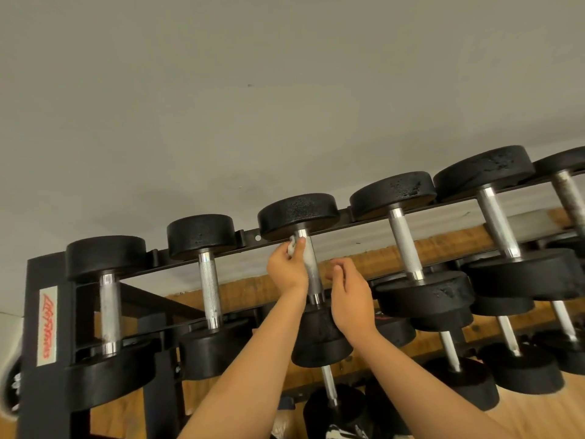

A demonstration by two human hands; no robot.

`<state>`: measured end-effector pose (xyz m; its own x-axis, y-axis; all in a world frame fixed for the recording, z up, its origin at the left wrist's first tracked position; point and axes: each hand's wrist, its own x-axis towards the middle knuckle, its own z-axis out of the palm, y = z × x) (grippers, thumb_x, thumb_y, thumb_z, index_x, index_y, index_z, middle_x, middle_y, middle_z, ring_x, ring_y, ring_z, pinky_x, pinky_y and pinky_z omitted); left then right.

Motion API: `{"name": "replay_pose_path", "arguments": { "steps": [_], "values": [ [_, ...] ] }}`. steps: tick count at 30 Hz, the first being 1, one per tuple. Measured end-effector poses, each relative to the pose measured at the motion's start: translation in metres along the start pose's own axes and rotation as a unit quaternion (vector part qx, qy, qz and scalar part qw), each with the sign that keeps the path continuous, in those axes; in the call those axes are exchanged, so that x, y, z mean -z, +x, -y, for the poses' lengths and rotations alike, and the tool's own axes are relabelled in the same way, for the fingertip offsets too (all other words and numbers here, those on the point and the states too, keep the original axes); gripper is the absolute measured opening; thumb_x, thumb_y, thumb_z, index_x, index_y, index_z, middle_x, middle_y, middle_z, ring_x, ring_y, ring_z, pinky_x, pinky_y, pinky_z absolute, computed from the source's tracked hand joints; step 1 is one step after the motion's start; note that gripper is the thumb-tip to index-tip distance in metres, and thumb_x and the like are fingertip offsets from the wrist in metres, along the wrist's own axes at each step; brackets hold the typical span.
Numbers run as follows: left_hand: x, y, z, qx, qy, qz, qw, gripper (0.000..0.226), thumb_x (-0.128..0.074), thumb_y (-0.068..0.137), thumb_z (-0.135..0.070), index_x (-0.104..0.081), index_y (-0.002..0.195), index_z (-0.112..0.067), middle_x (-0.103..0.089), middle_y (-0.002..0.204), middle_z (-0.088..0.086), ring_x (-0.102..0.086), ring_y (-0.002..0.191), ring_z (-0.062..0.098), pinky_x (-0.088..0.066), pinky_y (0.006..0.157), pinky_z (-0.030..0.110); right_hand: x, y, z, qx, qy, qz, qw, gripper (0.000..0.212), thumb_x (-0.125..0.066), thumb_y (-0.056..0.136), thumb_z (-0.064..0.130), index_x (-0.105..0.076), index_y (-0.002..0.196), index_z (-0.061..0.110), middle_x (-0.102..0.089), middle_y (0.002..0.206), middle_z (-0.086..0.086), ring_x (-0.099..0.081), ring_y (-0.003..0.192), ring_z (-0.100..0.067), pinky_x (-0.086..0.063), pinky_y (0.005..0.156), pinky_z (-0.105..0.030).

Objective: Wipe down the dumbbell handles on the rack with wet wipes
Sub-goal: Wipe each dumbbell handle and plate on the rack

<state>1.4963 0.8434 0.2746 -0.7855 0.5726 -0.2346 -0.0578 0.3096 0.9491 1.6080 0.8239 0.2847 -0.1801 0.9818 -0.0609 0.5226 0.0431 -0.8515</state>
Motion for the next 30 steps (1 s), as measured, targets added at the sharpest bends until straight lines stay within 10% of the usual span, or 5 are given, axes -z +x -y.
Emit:
{"name": "replay_pose_path", "arguments": {
  "steps": [6,12,16,25,30],
  "values": [
    [0.002,0.011,-0.02,-0.035,0.104,0.02,0.994,0.035,-0.065,0.093,-0.03,-0.054,0.062,-0.017,-0.051,0.06,-0.006,-0.045,0.057,0.004,-0.033,0.055,0.017,0.001,0.0,0.0,0.014,-0.003,-0.003,1.0,0.026,-0.037,0.103,0.028,-0.058,0.114,0.016,-0.064,0.094,0.003,-0.061,0.086,-0.012,-0.053,0.077,-0.038],
    [0.025,-0.021,-0.025,-0.118,0.058,0.046,0.99,0.009,-0.066,0.093,-0.022,-0.07,0.099,-0.018,-0.065,0.083,-0.012,-0.061,0.08,-0.001,-0.048,0.076,0.013,0.0,-0.001,0.0,0.018,-0.003,-0.008,1.0,0.024,-0.037,0.104,0.027,-0.058,0.113,0.018,-0.065,0.092,0.003,-0.061,0.084,-0.011,-0.053,0.074,-0.033],
    [0.04,-0.036,-0.017,-0.023,0.0,0.102,0.995,0.019,-0.061,0.096,-0.027,-0.07,0.103,-0.013,-0.071,0.099,0.005,-0.067,0.094,0.019,-0.057,0.086,0.037,0.004,-0.002,0.003,0.021,0.021,0.008,1.0,0.017,-0.039,0.104,0.025,-0.055,0.103,0.024,-0.062,0.089,0.006,-0.058,0.079,-0.005,-0.046,0.067,-0.022],
    [0.064,-0.069,-0.031,-0.015,0.0,0.222,0.975,0.011,-0.063,0.094,-0.024,-0.069,0.103,-0.022,-0.073,0.102,-0.003,-0.068,0.097,0.011,-0.053,0.078,0.018,0.054,0.023,0.015,-0.078,0.216,0.313,0.922,0.038,-0.054,0.094,0.045,-0.048,0.131,0.034,-0.052,0.118,0.016,-0.049,0.111,-0.006,-0.037,0.098,-0.029],
    [0.055,-0.081,-0.024,-0.018,-0.05,0.113,0.992,0.012,-0.061,0.095,-0.016,-0.053,0.102,-0.014,-0.068,0.103,0.006,-0.067,0.092,0.014,-0.051,0.067,0.015,0.067,0.029,0.024,-0.07,0.211,0.32,0.921,0.011,-0.065,0.091,0.011,-0.063,0.1,0.017,-0.069,0.1,0.0,-0.068,0.083,-0.005,-0.054,0.066,-0.017]
  ]
}}
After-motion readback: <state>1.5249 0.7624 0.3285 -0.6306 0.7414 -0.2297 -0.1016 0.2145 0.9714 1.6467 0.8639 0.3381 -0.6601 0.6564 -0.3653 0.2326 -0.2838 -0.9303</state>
